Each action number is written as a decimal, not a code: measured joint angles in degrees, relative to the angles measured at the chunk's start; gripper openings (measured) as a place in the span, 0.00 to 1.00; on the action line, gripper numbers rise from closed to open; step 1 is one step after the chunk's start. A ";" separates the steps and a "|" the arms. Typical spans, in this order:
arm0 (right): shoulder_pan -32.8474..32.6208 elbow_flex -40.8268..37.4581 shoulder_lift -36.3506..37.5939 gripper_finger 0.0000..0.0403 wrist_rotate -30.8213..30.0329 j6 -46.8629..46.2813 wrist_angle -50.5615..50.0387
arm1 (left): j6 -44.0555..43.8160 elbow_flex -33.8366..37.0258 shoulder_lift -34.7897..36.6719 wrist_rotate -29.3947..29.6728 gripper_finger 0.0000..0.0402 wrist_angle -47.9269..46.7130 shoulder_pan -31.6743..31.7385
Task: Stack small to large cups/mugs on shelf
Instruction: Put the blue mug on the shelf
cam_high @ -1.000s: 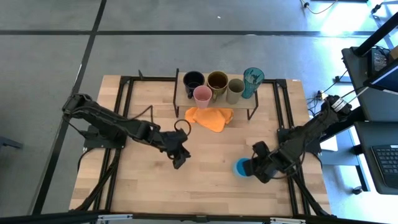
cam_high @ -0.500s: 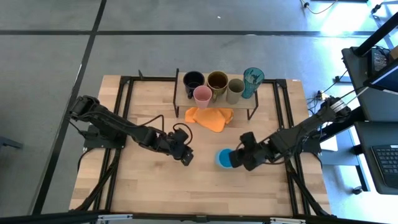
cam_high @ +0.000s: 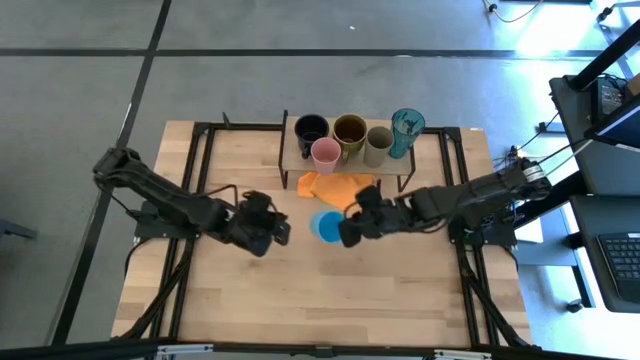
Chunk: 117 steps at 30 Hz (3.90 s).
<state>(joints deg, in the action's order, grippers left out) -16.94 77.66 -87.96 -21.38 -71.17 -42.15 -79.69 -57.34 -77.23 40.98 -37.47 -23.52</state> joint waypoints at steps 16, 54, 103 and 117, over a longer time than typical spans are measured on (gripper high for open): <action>10.41 22.15 -15.30 0.00 -1.69 17.68 0.39 | -13.19 0.00 10.66 8.10 0.17 -15.56 -2.71; 7.11 25.12 -28.00 0.02 22.31 12.89 -9.61 | -11.67 0.00 12.37 -4.26 0.17 -19.76 -4.92; 3.13 25.10 -28.66 0.02 13.87 23.45 -17.96 | -31.24 0.02 -18.01 -6.22 0.17 10.22 -16.73; 3.20 25.07 -33.22 0.01 13.95 24.94 -16.21 | -30.17 0.02 -18.08 -5.63 0.17 9.83 -14.17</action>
<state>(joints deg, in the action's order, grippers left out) -13.74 102.74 -121.19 -7.43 -46.23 -58.36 -109.86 -57.32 -95.31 35.35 -27.64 -37.69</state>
